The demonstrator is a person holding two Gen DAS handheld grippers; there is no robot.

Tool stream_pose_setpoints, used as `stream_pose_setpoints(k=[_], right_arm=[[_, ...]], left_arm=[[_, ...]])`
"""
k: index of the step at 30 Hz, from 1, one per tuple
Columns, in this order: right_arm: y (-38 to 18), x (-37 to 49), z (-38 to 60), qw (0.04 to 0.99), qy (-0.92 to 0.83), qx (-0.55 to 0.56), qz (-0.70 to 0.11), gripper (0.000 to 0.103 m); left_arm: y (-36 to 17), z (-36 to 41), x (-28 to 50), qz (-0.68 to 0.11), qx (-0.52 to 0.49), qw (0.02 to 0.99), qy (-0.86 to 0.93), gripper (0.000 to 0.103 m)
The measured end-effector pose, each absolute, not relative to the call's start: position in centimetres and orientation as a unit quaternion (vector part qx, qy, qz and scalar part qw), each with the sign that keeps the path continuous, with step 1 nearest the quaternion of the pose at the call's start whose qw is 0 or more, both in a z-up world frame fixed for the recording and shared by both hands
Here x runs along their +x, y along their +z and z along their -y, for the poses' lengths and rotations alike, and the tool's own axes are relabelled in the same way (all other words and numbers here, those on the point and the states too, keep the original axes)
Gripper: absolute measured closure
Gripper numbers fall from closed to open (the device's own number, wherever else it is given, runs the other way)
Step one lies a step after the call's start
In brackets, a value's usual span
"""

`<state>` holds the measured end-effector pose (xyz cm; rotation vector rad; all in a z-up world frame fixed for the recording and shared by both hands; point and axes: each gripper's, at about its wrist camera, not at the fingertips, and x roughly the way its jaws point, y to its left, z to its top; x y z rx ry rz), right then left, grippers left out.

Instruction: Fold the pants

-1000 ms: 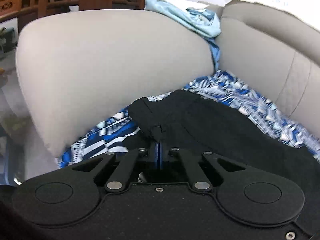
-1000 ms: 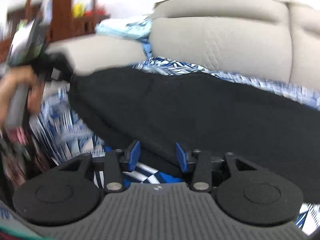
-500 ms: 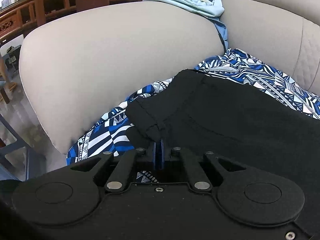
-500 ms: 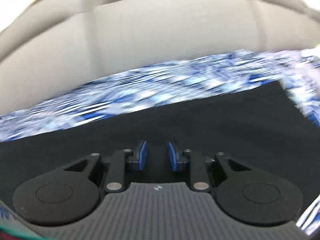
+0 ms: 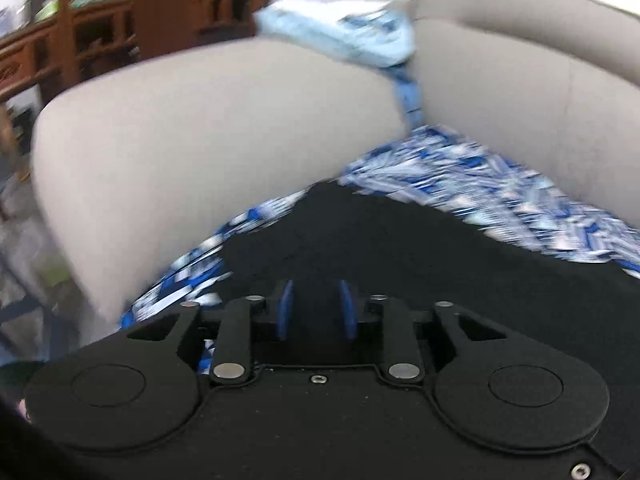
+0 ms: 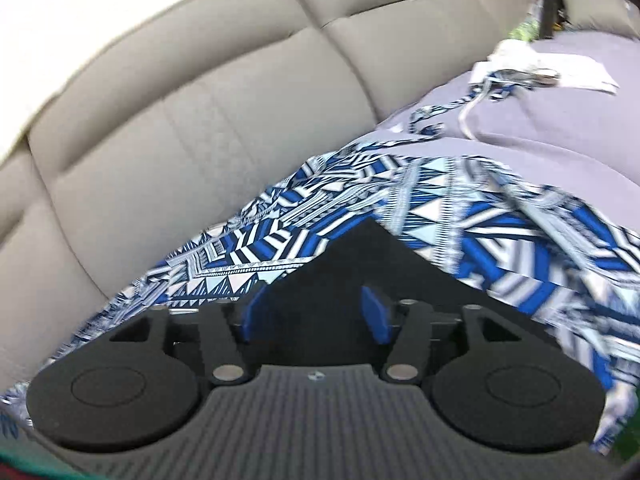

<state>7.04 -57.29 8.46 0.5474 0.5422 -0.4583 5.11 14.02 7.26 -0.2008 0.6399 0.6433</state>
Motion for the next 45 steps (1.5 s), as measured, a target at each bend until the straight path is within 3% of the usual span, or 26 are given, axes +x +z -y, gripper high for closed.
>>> stream_pose_setpoints(k=[5,14,20,32,36,45], right_arm=[[7.5,1.7,58.8,0.876,-0.268,0.299,-0.268,0.026],[5.3,-1.1,59.6,0.848,-0.277,0.348,-0.288,0.025],[4.1,2.0,60.2,0.856,-0.258,0.317,-0.315,0.021],[3.4,6.4,58.0,0.900,-0.224,0.208,-0.310,0.019],[3.3,6.7,58.0,0.908,-0.211,0.201,-0.302,0.022],[3.3,7.4,58.0,0.910,-0.227,0.183,-0.296,0.043]], left_arm=[[9.0,-8.2,6.9,-0.309,-0.062,0.930,0.188,0.055],[7.2,3.9,9.4,-0.367,-0.012,0.930,-0.012,0.037],[5.3,8.8,10.0,-0.387,0.014,0.920,-0.057,0.036],[4.3,8.9,10.6,-0.392,0.021,0.918,-0.053,0.024],[4.3,7.3,10.9,-0.394,0.008,0.919,-0.033,0.024],[4.4,3.9,11.9,-0.398,-0.032,0.917,0.013,0.023]])
